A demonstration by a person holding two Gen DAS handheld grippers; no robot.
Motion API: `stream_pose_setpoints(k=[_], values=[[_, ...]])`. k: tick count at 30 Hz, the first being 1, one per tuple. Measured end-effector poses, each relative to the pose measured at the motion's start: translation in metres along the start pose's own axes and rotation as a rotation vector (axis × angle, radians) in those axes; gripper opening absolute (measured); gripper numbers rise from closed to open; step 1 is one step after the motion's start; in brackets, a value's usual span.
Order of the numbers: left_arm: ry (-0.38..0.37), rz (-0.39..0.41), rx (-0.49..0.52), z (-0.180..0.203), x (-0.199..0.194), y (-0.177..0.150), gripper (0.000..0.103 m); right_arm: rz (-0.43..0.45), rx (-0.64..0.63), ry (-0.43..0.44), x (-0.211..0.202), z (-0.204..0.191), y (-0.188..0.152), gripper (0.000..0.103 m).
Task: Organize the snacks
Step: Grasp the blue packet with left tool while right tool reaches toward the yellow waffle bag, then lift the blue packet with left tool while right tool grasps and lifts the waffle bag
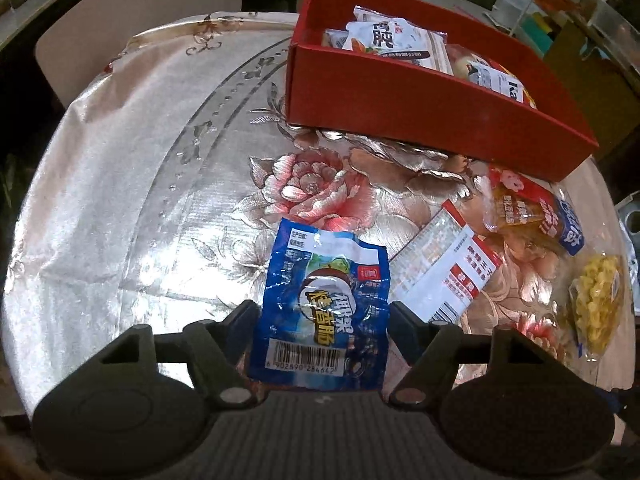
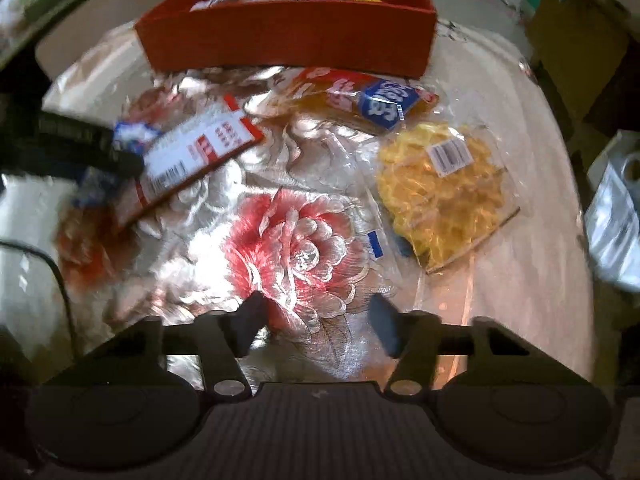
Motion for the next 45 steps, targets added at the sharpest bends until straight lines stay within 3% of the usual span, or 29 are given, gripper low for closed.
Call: stream_pose_setpoints(k=[4,7,11,15,21,24,26,29,32,37,41,45], values=[[-0.026,0.004,-0.001,0.002,-0.009,-0.002,0.064,0.057,0.040,-0.028,-0.017,0.016,0.006,0.060],[-0.070,0.016,-0.019,0.001,-0.021,0.001,0.064,0.101,0.109,-0.051,-0.031,0.042,0.011,0.073],[-0.125,0.012,-0.035,0.001,-0.031,0.003,0.064,0.130,0.223,-0.089,-0.038,0.076,0.008,0.073],[-0.150,-0.003,-0.025,0.006,-0.032,0.003,0.064,0.085,0.244,-0.109,-0.030,0.089,0.008,0.074],[-0.183,-0.012,-0.024,0.011,-0.033,0.005,0.064,0.109,0.360,-0.016,-0.019,0.096,0.033,0.076],[-0.192,-0.017,-0.024,0.011,-0.033,0.005,0.064,0.079,0.238,-0.010,-0.014,0.087,0.055,0.095],[-0.200,-0.021,-0.022,0.011,-0.034,0.005,0.064,0.047,0.198,-0.023,-0.006,0.086,0.061,0.097],[-0.209,-0.023,-0.019,0.011,-0.034,0.006,0.064,-0.013,0.242,-0.035,0.013,0.097,0.058,0.100],[-0.210,-0.030,-0.017,0.014,-0.032,0.006,0.064,-0.013,0.280,-0.021,0.022,0.101,0.054,0.103],[-0.212,-0.031,-0.001,0.017,-0.033,0.004,0.064,0.009,0.322,-0.037,0.026,0.100,0.050,0.101],[-0.218,-0.027,-0.010,0.015,-0.037,0.005,0.064,0.012,0.239,-0.032,0.010,0.085,0.048,0.087],[-0.232,-0.024,-0.004,0.014,-0.042,0.004,0.064,0.018,0.192,0.028,-0.008,0.074,0.042,0.079]])
Point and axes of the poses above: each gripper's, at about its wrist camera, not at the fingertips, and x roughly the way its jaws point, z to its right, y to its top, the point moved 1 cm from there along x, roughly the way its jaws point, and after that the axes turned 13 degrees about -x, right-handed, at the moved point
